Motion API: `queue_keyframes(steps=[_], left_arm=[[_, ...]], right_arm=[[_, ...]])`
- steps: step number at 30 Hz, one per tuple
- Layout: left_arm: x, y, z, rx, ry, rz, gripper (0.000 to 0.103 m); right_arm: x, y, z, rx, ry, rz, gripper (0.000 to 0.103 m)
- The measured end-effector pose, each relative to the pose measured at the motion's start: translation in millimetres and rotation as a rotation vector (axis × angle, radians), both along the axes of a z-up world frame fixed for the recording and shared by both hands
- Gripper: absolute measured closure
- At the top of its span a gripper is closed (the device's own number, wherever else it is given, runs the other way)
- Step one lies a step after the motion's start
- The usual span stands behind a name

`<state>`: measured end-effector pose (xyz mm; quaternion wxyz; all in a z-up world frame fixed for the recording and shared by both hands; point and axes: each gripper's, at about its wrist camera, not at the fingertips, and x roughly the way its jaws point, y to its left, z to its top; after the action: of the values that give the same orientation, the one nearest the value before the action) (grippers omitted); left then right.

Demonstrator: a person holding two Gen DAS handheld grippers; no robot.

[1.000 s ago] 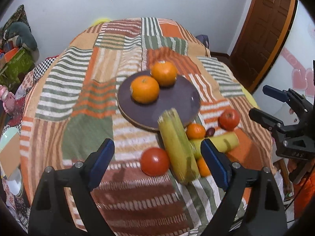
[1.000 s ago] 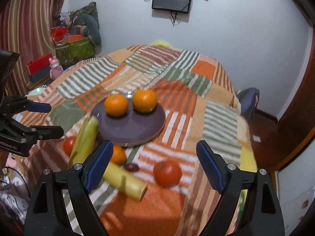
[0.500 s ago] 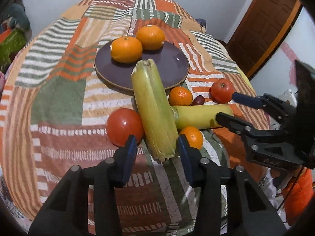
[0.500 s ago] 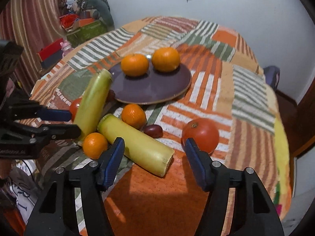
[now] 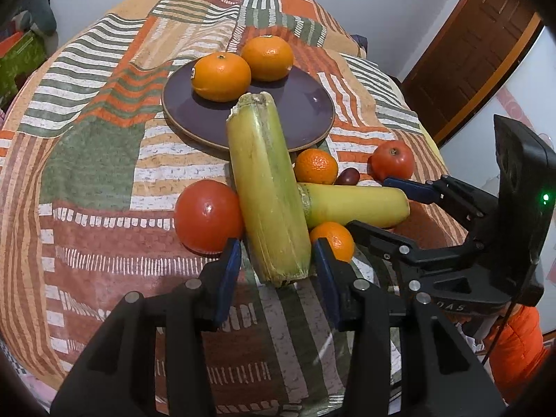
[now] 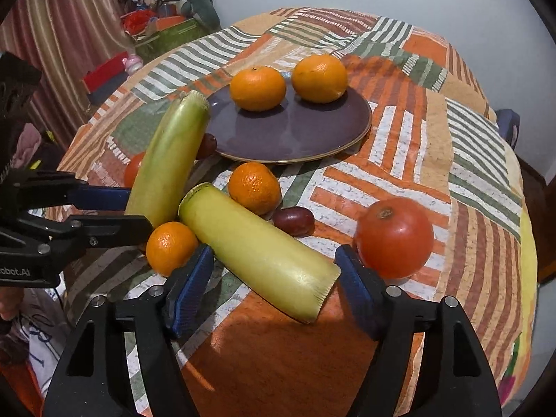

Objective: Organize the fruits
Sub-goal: 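Move the left tool to the yellow corn cob while the right tool reaches the pale squash, then close the left tool on the corn cob while the right tool grasps the squash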

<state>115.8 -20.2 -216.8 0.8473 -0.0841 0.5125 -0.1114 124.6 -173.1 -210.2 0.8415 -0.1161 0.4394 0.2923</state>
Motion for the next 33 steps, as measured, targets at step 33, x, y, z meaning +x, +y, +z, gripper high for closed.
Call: queue_keyframes(steps=[33], left_arm=[[0,-10,4,0.081,-0.038,-0.071,0.064]], right_arm=[[-17,-24,9,0.063,0.015,0.001,0.063]])
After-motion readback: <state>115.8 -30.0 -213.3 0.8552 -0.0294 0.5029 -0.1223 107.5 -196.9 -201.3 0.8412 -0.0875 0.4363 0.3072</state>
